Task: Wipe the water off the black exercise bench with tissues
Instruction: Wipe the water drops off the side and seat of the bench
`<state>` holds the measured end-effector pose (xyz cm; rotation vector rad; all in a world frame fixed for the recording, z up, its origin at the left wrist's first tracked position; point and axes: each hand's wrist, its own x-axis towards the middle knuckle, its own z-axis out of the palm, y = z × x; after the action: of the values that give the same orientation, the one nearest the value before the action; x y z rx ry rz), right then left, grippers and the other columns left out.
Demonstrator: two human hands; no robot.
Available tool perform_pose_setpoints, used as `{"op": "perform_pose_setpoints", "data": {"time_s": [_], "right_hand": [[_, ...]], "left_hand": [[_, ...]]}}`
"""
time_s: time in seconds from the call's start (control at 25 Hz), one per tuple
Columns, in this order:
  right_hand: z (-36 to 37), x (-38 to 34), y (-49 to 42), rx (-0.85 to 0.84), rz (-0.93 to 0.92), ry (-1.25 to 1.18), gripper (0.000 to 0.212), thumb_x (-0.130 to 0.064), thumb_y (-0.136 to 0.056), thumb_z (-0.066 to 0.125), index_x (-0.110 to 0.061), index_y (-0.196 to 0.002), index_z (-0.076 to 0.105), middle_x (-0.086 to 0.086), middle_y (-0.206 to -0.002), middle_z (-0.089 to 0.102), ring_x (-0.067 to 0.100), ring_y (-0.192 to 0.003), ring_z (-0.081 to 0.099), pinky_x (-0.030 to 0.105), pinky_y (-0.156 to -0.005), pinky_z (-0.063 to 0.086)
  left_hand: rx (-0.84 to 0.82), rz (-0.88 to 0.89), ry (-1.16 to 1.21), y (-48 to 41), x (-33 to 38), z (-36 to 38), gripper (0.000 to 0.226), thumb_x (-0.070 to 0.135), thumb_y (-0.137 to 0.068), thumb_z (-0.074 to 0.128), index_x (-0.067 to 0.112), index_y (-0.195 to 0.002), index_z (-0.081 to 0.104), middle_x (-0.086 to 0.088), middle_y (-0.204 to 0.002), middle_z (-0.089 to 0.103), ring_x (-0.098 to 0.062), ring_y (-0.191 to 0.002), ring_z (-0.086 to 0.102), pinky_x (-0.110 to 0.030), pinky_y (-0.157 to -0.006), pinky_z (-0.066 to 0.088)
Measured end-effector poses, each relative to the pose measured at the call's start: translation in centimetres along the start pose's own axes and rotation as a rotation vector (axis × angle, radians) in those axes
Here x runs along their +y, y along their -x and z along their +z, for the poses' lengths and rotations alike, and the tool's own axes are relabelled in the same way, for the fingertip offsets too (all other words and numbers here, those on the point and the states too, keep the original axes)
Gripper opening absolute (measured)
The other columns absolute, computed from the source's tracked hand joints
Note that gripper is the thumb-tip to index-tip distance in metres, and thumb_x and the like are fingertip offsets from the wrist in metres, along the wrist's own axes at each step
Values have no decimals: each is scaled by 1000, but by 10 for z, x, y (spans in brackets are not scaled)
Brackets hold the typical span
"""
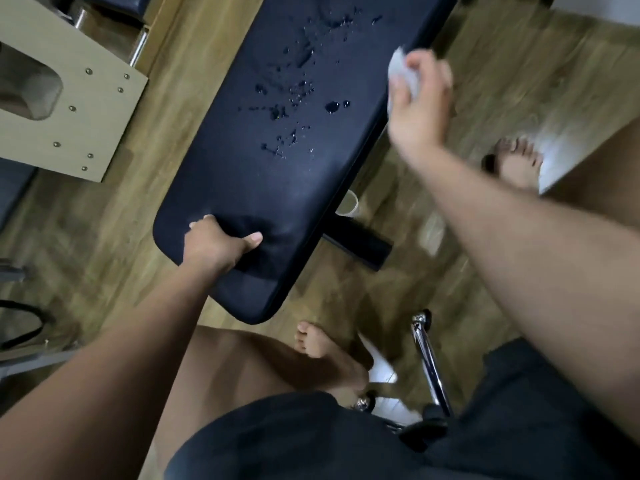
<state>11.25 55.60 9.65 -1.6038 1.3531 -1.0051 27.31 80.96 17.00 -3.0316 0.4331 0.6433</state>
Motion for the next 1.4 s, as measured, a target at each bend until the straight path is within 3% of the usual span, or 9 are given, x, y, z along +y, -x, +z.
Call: {"op": "perform_pose_setpoints", "data": {"time_s": [0.08, 0.24, 0.4, 0.6, 0.76, 1.0, 1.2, 1.32, 1.4], "right_hand": [[11, -12, 74, -73, -22, -104, 22, -5, -86, 55, -4, -105, 65, 17, -107, 55, 24, -91, 55, 21, -82, 39], [4, -22, 172, -450, -429, -90, 19, -16, -90, 54, -14, -94, 72, 12, -102, 58, 32, -85, 53, 43, -78, 48], [5, -10, 45, -219, -315, 68, 21, -26, -84, 53, -26, -94, 72, 7, -108, 56, 32, -92, 50, 46, -78, 48], [-10, -3, -92, -70, -28, 207, 45, -52, -68, 69, -36, -109, 58, -6, -119, 48, 20, -109, 44, 31, -87, 41], [-14, -4, -71, 9, 118, 97, 42, -49, -73, 72, -23, -87, 43, -5, -97, 50, 22, -87, 52, 33, -71, 42], [-18, 3, 31, -499, -195, 12, 27, -22, -95, 52, -9, -71, 54, 4, -73, 51, 20, -70, 43, 36, -69, 36], [-23, -5, -60, -844, -292, 218, 61, -48, -93, 45, -5, -50, 43, 3, -40, 51, 23, -50, 53, 36, -63, 47], [-33, 19, -80, -1034, -429, 386, 50, -51, -92, 44, -11, -62, 49, 4, -56, 59, 25, -68, 53, 32, -66, 42], [-45, 67, -74, -1075, -272, 471, 33, -44, -92, 48, -16, -77, 56, 8, -78, 62, 28, -88, 52, 31, -72, 38]], "left_hand": [[-10, -13, -13, 2, 3, -3, 81, 51, -71, 84, 6, -131, 54, -17, -134, 58, -39, -120, 56, -45, -99, 49], [-16, -44, -22, 3, 2, -2, 83, 53, -72, 83, 8, -133, 51, -16, -137, 56, -39, -122, 54, -48, -99, 49], [-42, -96, 60, 13, 2, 1, 102, 50, -82, 76, 14, -159, 19, -10, -167, 13, -36, -147, 27, -45, -116, 32], [28, -30, -136, 12, 19, -7, 80, 43, -72, 85, 5, -131, 47, -23, -138, 47, -45, -119, 49, -54, -96, 48], [224, 190, -217, 38, 56, 3, 58, 17, -82, 72, 9, -134, 47, -16, -138, 46, -42, -124, 41, -55, -88, 46], [303, -15, -103, 67, 68, 32, 62, 46, -91, 55, 7, -138, 43, -21, -141, 48, -43, -130, 40, -56, -105, 35], [263, -132, 32, 79, 45, 44, 70, 63, -87, 56, 11, -131, 45, -17, -139, 51, -45, -129, 44, -60, -95, 46], [375, -63, 23, 70, 62, 45, 59, 48, -87, 61, 8, -130, 51, -20, -130, 56, -46, -116, 51, -56, -91, 48], [447, -44, 0, 67, 65, 51, 57, 47, -86, 52, 5, -124, 56, -22, -121, 59, -46, -106, 54, -52, -87, 49]]}}
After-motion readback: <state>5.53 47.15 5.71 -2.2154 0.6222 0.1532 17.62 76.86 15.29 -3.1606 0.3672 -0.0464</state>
